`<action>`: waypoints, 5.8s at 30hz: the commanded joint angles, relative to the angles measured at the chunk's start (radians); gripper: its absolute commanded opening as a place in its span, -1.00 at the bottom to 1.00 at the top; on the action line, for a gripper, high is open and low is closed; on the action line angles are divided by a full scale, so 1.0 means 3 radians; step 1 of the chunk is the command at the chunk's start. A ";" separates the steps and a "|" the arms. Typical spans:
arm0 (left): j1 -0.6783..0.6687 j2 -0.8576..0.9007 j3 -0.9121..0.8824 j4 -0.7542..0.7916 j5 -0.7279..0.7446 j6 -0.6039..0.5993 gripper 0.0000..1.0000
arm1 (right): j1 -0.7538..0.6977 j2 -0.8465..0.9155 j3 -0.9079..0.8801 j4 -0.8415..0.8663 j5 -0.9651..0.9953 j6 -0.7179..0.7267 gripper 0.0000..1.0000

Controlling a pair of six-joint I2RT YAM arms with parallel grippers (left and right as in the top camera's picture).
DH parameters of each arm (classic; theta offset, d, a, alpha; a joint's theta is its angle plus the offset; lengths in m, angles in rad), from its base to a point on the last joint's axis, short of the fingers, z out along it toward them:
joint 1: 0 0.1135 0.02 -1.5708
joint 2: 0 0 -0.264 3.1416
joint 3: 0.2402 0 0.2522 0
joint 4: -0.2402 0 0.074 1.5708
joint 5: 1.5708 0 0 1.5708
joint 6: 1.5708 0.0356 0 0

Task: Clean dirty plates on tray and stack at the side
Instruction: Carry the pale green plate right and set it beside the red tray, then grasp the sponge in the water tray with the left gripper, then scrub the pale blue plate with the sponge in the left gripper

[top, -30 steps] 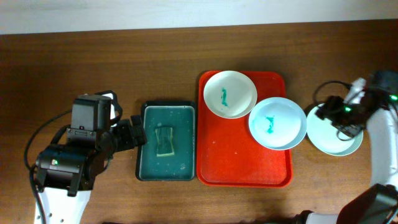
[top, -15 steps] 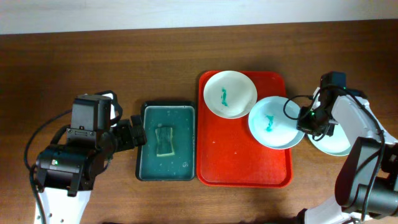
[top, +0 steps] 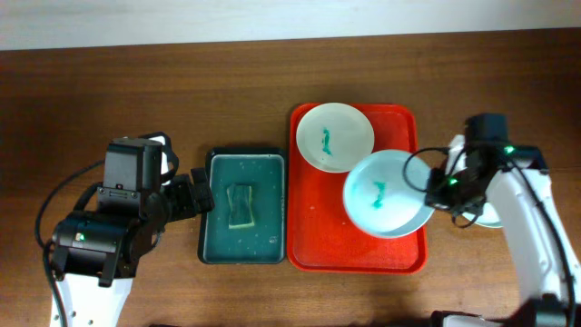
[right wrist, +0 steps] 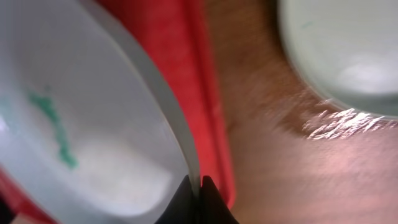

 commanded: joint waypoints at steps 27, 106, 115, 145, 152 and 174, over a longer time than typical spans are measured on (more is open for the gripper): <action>-0.0755 0.2298 -0.0801 0.1114 0.0364 0.0192 -0.28 | 0.1567 -0.1380 -0.0085 -0.0174 0.0323 0.0800 -0.23; -0.0665 0.1890 -0.0306 0.0735 0.0257 0.0435 -1.00 | 0.1209 -0.1073 -0.0086 -0.0175 0.0407 0.0977 -0.09; -0.0665 0.1890 0.0027 0.0478 0.0224 0.0434 -1.00 | 0.0758 -0.0417 -0.0479 0.0205 0.0053 0.0271 0.03; -0.1977 0.3035 0.0132 0.1930 0.1176 0.0144 -1.00 | 0.0755 0.0931 -0.0945 0.1414 -0.0373 0.0053 -0.85; -0.1839 0.3231 0.0317 0.1408 0.0107 -0.0164 -1.00 | 0.0755 0.0931 -0.0945 0.1389 -0.0374 0.0052 -0.85; -0.1928 0.3442 0.0455 0.1395 0.1464 -0.0284 -1.00 | 0.0755 0.0931 -0.0945 0.1363 -0.0383 0.0052 -0.88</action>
